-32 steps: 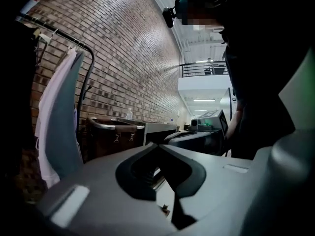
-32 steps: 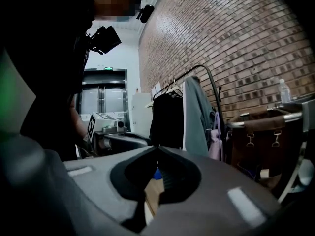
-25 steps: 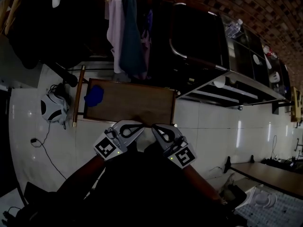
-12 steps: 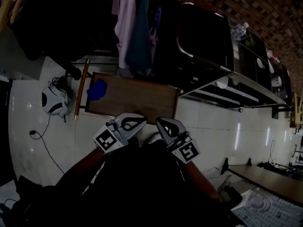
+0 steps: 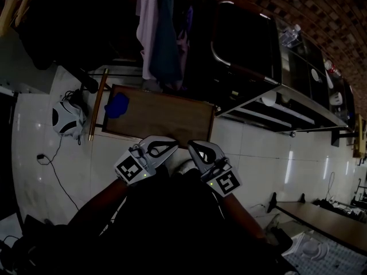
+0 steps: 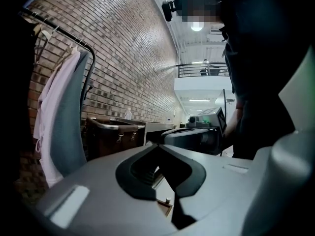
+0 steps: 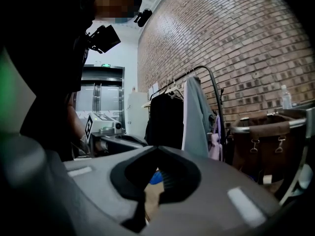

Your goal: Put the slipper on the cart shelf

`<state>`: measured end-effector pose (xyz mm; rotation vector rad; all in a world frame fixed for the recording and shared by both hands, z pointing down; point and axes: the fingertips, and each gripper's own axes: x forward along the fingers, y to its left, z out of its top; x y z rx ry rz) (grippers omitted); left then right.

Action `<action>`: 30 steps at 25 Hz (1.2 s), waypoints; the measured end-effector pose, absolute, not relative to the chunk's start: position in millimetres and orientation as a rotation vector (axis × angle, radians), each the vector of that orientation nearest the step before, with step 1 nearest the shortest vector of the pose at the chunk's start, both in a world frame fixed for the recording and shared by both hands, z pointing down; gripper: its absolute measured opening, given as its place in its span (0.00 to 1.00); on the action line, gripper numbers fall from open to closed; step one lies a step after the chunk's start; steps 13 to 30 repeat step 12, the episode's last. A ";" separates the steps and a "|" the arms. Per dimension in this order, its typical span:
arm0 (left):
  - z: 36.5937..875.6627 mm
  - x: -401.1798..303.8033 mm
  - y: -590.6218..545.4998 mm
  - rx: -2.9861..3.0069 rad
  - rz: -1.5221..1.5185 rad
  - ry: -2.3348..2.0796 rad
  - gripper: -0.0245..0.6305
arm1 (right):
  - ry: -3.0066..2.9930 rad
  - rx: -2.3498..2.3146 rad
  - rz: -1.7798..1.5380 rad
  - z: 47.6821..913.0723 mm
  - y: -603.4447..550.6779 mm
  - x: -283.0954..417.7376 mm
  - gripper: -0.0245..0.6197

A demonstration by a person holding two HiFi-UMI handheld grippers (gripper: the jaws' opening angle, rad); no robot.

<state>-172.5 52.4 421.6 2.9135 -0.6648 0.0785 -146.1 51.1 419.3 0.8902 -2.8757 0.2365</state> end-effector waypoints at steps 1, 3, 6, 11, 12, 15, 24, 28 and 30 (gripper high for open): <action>421.9 -172.0 52.8 2.910 0.080 -0.669 0.04 | -2.875 0.892 0.239 419.5 51.1 -144.9 0.04; 422.8 -171.4 53.8 2.905 0.085 -0.674 0.04 | -2.877 0.890 0.233 419.8 51.7 -143.9 0.04; 423.6 -169.7 54.6 2.899 0.087 -0.676 0.04 | -2.878 0.881 0.231 420.7 53.3 -144.2 0.04; 424.3 -168.9 54.1 2.899 0.085 -0.681 0.04 | -2.893 0.858 0.238 421.1 54.9 -148.6 0.04; 424.1 -169.0 54.2 2.899 0.082 -0.683 0.04 | -2.895 0.852 0.236 421.2 55.2 -149.6 0.04; 424.1 -169.0 54.2 2.899 0.082 -0.683 0.04 | -2.895 0.852 0.236 421.2 55.2 -149.6 0.04; 424.1 -169.0 54.2 2.899 0.082 -0.683 0.04 | -2.895 0.852 0.236 421.2 55.2 -149.6 0.04; 424.1 -169.0 54.2 2.899 0.082 -0.683 0.04 | -2.895 0.852 0.236 421.2 55.2 -149.6 0.04; 424.1 -169.0 54.2 2.899 0.082 -0.683 0.04 | -2.895 0.852 0.236 421.2 55.2 -149.6 0.04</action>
